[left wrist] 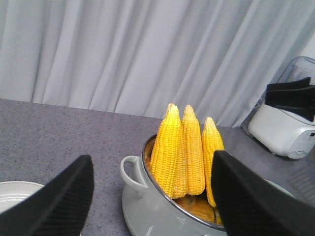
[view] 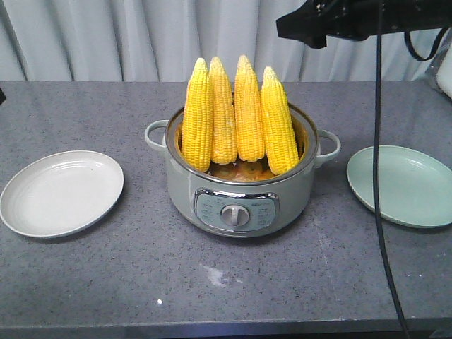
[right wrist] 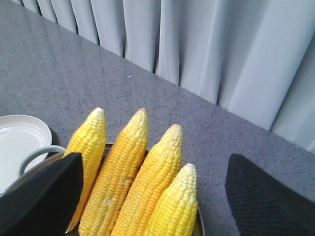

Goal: Distribute corn equally
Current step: 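Close the right gripper on the tip of that corn cob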

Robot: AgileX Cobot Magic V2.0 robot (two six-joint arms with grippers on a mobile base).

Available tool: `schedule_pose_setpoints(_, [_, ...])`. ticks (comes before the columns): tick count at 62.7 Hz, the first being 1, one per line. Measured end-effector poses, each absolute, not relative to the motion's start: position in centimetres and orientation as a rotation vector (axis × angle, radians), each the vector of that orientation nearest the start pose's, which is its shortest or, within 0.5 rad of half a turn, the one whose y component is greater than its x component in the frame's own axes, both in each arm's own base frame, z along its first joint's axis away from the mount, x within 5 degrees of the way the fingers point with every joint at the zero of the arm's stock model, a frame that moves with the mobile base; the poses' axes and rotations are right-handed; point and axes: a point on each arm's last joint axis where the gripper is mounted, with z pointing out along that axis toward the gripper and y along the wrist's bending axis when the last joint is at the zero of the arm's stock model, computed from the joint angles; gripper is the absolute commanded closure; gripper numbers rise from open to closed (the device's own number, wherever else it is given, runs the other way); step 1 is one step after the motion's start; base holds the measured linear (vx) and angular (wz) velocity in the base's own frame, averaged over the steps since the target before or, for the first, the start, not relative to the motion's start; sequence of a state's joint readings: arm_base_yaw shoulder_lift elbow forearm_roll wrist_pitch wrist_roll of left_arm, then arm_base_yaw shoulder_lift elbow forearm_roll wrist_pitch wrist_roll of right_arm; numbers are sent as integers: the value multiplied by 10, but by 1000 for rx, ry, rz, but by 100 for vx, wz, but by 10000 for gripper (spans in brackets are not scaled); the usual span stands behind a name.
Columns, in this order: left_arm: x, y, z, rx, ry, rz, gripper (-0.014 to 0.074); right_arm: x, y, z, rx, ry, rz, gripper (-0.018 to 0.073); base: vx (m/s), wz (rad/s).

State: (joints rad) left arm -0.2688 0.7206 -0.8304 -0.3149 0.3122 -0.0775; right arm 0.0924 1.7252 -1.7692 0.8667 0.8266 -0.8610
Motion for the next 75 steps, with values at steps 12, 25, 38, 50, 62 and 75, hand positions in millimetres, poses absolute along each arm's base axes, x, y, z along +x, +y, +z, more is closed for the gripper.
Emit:
schedule_pose_setpoints(12, [137, -47, 400, -20, 1703, -566, 101, 417, 106, 379, -667, 1971, 553, -16, 0, 0])
schedule_pose_setpoints(25, [137, -47, 400, -20, 1703, -566, 101, 436, 114, 351, -616, 2025, 514, -16, 0, 0])
schedule_pose_setpoints(38, [137, -47, 398, -16, 1720, -567, 101, 447, 116, 323, -614, 2102, 535, -3, 0, 0])
schedule_pose_setpoints(50, [137, -48, 397, -13, 1735, -568, 101, 449, 116, 316, -637, 2127, 510, 133, 0, 0])
schedule_pose_setpoints(62, [137, -48, 397, -12, 1738, -568, 101, 446, 117, 314, -665, 2150, 528, 384, 0, 0])
schedule_pose_setpoints(75, [137, -48, 397, -12, 1738, -568, 101, 445, 117, 314, -679, 2155, 535, 573, 0, 0])
